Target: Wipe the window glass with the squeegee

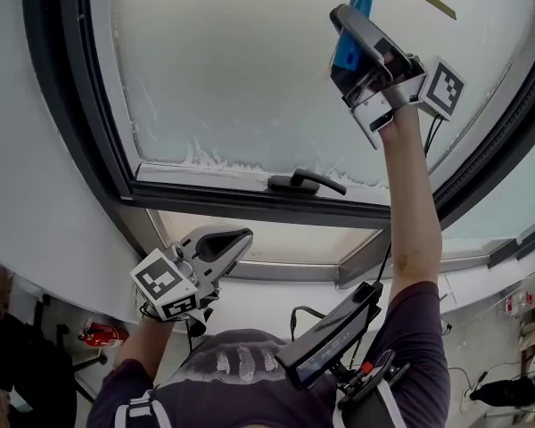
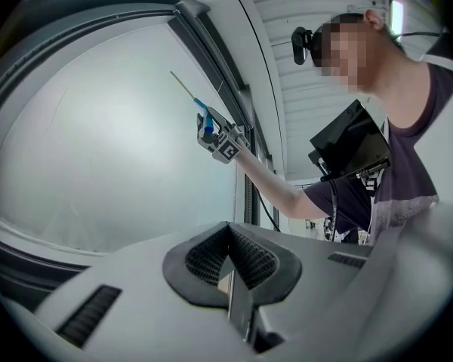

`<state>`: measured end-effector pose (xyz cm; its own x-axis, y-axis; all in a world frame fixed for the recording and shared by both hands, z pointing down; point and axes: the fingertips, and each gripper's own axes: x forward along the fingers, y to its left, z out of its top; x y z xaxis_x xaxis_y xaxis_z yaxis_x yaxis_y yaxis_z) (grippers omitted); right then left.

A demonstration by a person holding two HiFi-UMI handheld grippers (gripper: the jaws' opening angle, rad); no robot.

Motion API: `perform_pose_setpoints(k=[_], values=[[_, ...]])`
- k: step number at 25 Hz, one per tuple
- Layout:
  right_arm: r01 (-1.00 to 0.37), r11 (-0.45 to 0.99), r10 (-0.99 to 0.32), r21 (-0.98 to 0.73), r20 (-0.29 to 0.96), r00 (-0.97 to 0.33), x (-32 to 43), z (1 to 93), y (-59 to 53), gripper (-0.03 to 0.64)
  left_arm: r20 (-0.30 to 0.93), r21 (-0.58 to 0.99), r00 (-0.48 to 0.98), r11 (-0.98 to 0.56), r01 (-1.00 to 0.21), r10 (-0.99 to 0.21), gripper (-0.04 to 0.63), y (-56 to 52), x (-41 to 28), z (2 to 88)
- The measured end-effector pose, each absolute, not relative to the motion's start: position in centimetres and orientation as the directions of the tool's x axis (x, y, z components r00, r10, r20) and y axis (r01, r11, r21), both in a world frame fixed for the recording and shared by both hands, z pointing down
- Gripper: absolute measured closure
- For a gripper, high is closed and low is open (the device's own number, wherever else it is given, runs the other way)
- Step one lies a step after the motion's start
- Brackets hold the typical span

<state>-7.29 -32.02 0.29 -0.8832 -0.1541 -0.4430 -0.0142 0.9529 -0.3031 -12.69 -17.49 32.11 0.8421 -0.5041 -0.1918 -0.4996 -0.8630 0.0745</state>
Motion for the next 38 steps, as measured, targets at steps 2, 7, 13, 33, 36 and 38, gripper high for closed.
perform_pose_setpoints(k=[2, 7, 13, 33, 36, 38], values=[[-0.012, 0.951, -0.155, -0.31, -0.441, -0.884, -7.2, 0.4, -32.0, 0.485, -0.195, 0.086, 0.841, -0.862, -0.499, -0.505, 0.588, -17.4, -12.3, 32.2], [-0.01, 0.946, -0.158, -0.324, -0.436, -0.886, -7.1, 1.2, -31.9, 0.485, -0.187, 0.09, 0.842, -0.862, -0.498, -0.506, 0.588, -16.9, -11.5, 32.5], [-0.004, 0.943, -0.154, -0.332, -0.428, -0.89, -7.4, 3.9, -31.5, 0.485, -0.195, 0.095, 0.836, -0.858, -0.504, -0.513, 0.588, -16.4, -11.3, 34.2], [0.006, 0.927, -0.17, -0.376, -0.434, -0.885, -7.8, 8.2, -31.3, 0.485, -0.151, 0.138, 0.837, -0.85, -0.508, -0.525, 0.588, -14.4, -11.8, 33.9], [0.003, 0.927, -0.172, -0.376, -0.431, -0.885, -7.9, 9.6, -31.2, 0.485, -0.147, 0.144, 0.836, -0.848, -0.51, -0.528, 0.588, -14.4, -12.0, 34.9], [0.002, 0.925, -0.175, -0.38, -0.431, -0.885, -8.0, 10.2, -31.3, 0.485, -0.144, 0.148, 0.836, -0.847, -0.51, -0.529, 0.588, -14.4, -12.1, 35.2]])
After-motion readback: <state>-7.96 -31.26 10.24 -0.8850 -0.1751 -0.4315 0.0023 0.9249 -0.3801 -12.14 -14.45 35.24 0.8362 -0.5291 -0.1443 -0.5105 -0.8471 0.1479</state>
